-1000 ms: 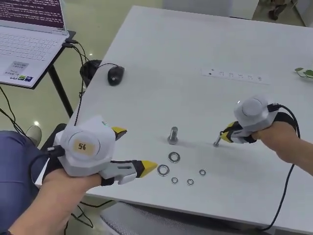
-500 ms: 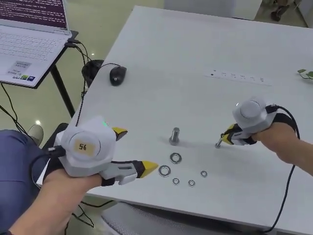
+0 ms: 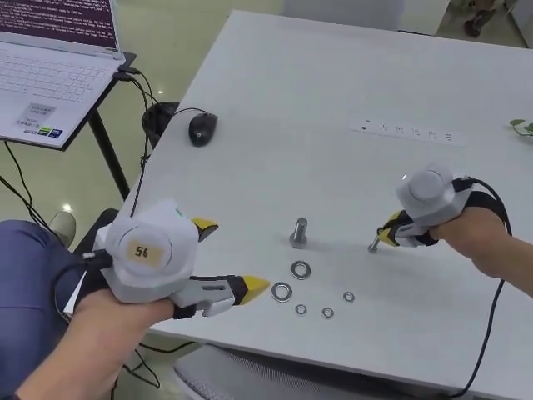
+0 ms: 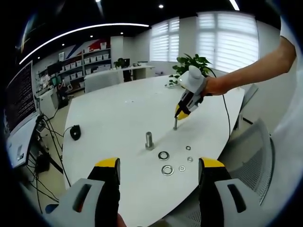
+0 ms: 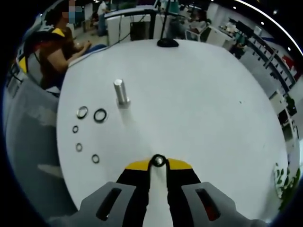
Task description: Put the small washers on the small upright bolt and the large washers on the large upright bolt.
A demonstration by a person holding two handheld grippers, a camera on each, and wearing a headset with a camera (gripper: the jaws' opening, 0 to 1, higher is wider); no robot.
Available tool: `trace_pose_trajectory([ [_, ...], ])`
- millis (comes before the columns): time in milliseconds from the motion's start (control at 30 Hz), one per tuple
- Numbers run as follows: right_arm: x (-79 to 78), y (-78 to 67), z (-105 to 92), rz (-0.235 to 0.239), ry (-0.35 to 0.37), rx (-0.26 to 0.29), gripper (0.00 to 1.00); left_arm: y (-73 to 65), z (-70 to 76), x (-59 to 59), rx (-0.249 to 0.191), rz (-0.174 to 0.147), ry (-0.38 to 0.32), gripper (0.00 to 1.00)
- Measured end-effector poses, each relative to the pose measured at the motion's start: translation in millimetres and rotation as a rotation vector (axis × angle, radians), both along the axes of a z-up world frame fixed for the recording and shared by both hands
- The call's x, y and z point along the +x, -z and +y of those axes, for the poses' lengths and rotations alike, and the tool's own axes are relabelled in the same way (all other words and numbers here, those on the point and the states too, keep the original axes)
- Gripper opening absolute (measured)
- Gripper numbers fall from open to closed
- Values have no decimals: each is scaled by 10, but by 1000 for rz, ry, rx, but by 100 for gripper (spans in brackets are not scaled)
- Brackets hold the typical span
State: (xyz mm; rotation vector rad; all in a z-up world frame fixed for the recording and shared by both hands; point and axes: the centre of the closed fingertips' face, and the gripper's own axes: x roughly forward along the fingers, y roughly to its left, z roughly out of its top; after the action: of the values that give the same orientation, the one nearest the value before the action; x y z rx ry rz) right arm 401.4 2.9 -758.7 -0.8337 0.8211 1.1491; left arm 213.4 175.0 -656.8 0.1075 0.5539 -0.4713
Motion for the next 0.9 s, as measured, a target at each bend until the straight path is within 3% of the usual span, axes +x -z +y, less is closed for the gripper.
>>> trace_pose_trajectory([
  [500, -16, 60, -14, 16, -6, -26, 13, -7, -21, 12, -7, -2, 2, 67],
  [900, -61, 220, -27, 42, 10, -37, 13, 32, -19, -9, -9, 7, 2, 67],
])
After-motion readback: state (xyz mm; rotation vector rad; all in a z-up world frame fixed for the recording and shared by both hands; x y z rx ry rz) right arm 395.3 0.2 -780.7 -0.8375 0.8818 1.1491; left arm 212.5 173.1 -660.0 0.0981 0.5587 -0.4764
